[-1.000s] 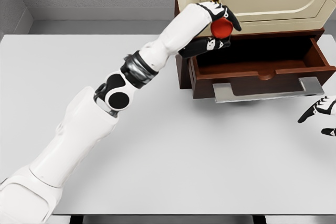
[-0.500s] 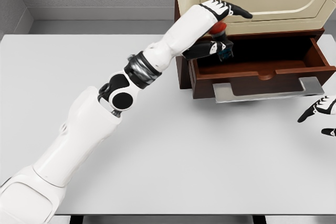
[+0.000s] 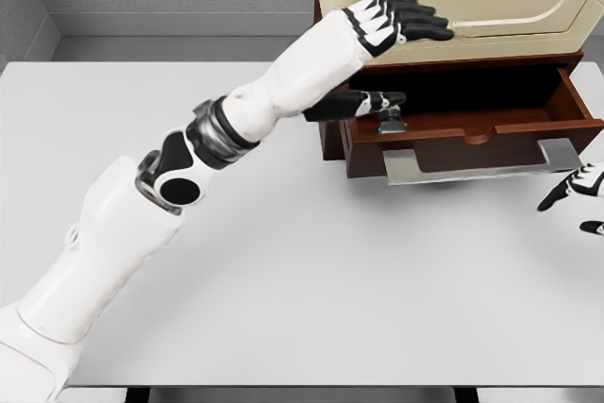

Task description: Put the switch into the drawer with left arm, and close the drawer with right arm

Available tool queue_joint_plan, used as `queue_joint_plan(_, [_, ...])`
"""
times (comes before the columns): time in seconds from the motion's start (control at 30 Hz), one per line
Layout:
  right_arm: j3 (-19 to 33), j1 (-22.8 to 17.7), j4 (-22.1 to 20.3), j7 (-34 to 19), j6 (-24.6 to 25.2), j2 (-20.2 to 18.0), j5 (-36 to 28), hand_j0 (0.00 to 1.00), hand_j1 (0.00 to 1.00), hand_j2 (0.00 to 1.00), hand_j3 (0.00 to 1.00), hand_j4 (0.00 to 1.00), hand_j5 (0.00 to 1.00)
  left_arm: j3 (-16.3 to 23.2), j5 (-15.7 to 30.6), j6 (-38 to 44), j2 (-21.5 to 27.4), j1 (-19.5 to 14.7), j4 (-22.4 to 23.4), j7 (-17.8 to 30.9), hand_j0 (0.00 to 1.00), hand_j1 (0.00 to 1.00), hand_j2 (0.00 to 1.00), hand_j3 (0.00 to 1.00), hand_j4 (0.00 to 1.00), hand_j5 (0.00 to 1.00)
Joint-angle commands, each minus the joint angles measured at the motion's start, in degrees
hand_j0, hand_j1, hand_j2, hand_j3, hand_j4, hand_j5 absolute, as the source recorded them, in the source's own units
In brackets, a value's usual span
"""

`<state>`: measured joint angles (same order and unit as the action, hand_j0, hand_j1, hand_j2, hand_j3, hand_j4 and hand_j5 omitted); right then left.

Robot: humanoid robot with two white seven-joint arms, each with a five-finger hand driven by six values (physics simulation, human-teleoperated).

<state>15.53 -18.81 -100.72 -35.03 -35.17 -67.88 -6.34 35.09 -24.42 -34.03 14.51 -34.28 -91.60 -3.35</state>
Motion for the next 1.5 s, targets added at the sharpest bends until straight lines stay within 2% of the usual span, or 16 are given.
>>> queue_joint_plan(0.0, [-0.1,0.0,0.0,0.0,0.2,-0.4,-0.4,0.66,0.66,0.66,0.66,0.66,0.66,-5.3,2.2,-1.0,8.8,1.0,-5.6,-0.3,1.00,1.00,1.00,1.00,1.00,1.00])
queue_joint_plan(0.07, [-0.4,0.7,0.0,0.0,0.2,-0.4,-0.4,0.66,0.66,0.66,0.66,0.66,0.66,-13.5,3.9,-1.0,14.3,4.8,-5.7,-0.3,1.00,1.00,1.00,1.00,1.00,1.00])
queue_joint_plan(0.13, [-1.1,1.3,0.0,0.0,0.2,-0.4,-0.4,0.66,0.66,0.66,0.66,0.66,0.66,-21.7,5.8,-1.0,20.0,12.4,-5.1,-0.3,1.00,1.00,1.00,1.00,1.00,1.00])
queue_joint_plan(0.17, [-2.3,2.1,0.0,0.0,0.2,-0.4,-0.3,0.66,0.66,0.66,0.66,0.66,0.66,-24.1,6.6,-1.0,23.4,14.4,-3.5,-0.3,1.00,1.00,1.00,1.00,1.00,1.00])
queue_joint_plan(0.2, [-3.2,2.8,0.0,0.0,0.2,-0.4,-0.3,0.67,0.67,0.67,0.67,0.67,0.67,-24.5,7.1,-1.0,27.8,16.7,-1.7,-0.3,1.00,1.00,1.00,1.00,1.00,1.00])
queue_joint_plan(0.23, [-3.4,2.9,0.0,0.0,0.2,-0.4,-0.3,0.67,0.67,0.67,0.67,0.67,0.67,-24.5,7.1,-1.0,30.6,18.5,2.2,-0.2,1.00,1.00,1.00,1.00,1.00,1.00])
queue_joint_plan(0.3, [-3.4,2.9,0.1,0.0,0.2,-0.4,-0.3,0.67,0.67,0.67,0.67,0.67,0.67,-24.5,7.0,-1.0,32.5,22.1,7.7,-0.2,1.00,1.00,1.00,1.00,1.00,1.00])
queue_joint_plan(0.33, [-3.4,3.0,0.2,0.0,0.2,-0.4,-0.3,0.67,0.67,0.67,0.67,0.67,0.67,-24.5,7.0,-1.0,32.5,22.8,9.1,-0.1,1.00,1.00,1.00,1.00,1.00,1.00])
queue_joint_plan(0.4, [-4.5,3.3,1.0,0.0,0.2,-0.3,-0.1,0.67,0.67,0.67,0.67,0.67,0.67,-24.1,6.8,-1.0,32.9,23.0,12.1,0.1,1.00,1.00,1.00,1.00,1.00,1.00])
queue_joint_plan(0.6, [-5.4,6.1,1.8,0.0,0.2,-0.3,0.1,0.67,0.67,0.67,0.67,0.67,0.67,-24.1,6.8,-1.0,32.2,23.2,12.2,0.5,1.00,1.00,1.00,1.00,1.00,1.00])
queue_joint_plan(0.67, [-5.4,6.4,1.8,0.0,0.2,-0.3,0.1,0.67,0.67,0.67,0.67,0.67,0.67,-24.5,7.5,-1.0,32.0,23.2,12.3,5.0,1.00,1.00,1.00,1.00,1.00,1.00])
queue_joint_plan(0.73, [-5.5,6.8,1.8,0.0,0.2,-0.2,0.1,0.67,0.67,0.67,0.67,0.67,0.67,-24.5,10.3,-1.0,31.5,23.2,12.3,9.4,1.00,1.00,1.00,1.00,1.00,1.00])
queue_joint_plan(0.8, [-8.9,9.5,1.9,0.0,0.2,-0.2,0.2,0.67,0.67,0.67,0.67,0.67,0.67,-24.6,11.1,-1.0,31.2,23.2,12.3,11.4,1.00,1.00,1.00,1.00,1.00,1.00])
queue_joint_plan(0.87, [-13.5,14.1,3.3,0.0,0.2,0.1,0.4,0.67,0.67,0.67,0.67,0.67,0.67,-24.8,11.1,-1.0,31.3,23.1,12.2,12.4,1.00,1.00,1.00,1.00,1.00,1.00])
queue_joint_plan(0.93, [-15.4,15.6,3.5,0.0,0.2,0.4,0.8,0.67,0.67,0.67,0.67,0.67,0.67,-25.4,11.2,-1.0,31.1,23.1,12.2,13.5,1.00,1.00,1.00,1.00,1.00,1.00])
queue_joint_plan(1.47, [-16.9,15.8,3.2,0.0,0.2,2.0,3.0,0.67,0.67,0.67,0.67,0.67,0.67,-26.1,12.0,-1.0,29.8,22.9,11.4,16.0,1.00,1.00,1.00,1.00,1.00,1.00])
